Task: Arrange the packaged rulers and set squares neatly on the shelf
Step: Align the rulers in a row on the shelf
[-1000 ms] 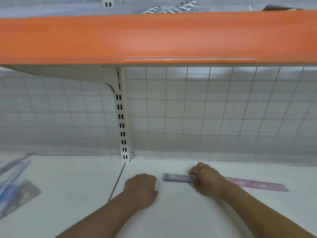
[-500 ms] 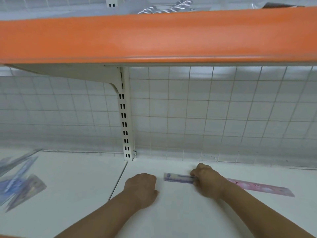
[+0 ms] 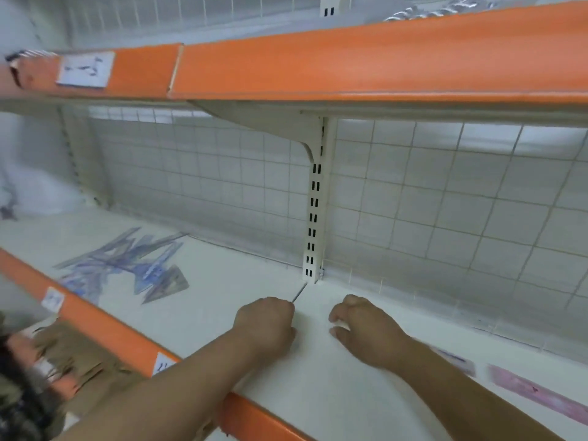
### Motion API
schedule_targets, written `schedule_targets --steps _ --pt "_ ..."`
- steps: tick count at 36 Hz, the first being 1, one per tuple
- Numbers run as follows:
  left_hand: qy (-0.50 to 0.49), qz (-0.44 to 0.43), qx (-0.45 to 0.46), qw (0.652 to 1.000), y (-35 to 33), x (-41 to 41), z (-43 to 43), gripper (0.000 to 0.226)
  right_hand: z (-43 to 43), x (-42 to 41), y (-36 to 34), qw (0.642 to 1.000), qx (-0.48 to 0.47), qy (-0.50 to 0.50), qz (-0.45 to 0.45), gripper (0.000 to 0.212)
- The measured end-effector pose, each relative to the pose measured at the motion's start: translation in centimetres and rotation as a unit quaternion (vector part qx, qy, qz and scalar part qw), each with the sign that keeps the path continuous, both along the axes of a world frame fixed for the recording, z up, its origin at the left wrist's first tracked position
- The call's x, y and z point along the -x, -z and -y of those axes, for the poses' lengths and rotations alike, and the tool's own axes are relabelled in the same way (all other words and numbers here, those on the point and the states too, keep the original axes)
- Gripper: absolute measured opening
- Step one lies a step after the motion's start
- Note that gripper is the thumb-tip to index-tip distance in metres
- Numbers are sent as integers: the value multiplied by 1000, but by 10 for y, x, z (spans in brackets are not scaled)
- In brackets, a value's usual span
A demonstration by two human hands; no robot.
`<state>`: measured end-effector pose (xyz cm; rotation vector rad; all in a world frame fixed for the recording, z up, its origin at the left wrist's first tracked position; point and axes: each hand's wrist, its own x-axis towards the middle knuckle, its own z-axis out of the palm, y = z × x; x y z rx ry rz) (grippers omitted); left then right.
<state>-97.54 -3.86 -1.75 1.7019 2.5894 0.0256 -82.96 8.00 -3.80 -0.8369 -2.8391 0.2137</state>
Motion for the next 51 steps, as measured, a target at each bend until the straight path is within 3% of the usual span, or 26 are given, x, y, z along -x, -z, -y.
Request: schedule_targets --steps 12,23,33,40,45,51 --pt "-118 -25 -26 992 -21 100 104 34 71 140 -17 991 -11 -130 -18 32" --pt "-163 -42 -31 985 -24 236 218 30 164 284 -18 987 -11 -158 -22 29" --pt "-175 -11 -48 983 -11 326 253 29 190 365 -10 996 -27 -87 17 27" --pt "-153 9 -55 987 -6 367 217 22 149 403 -13 998 -56 6 32 27" --pt "-133 3 -35 990 -10 389 182 21 107 425 -18 995 -24 77 50 17" --pt "-114 10 -36 993 -15 412 148 26 81 440 -14 991 20 117 69 26"
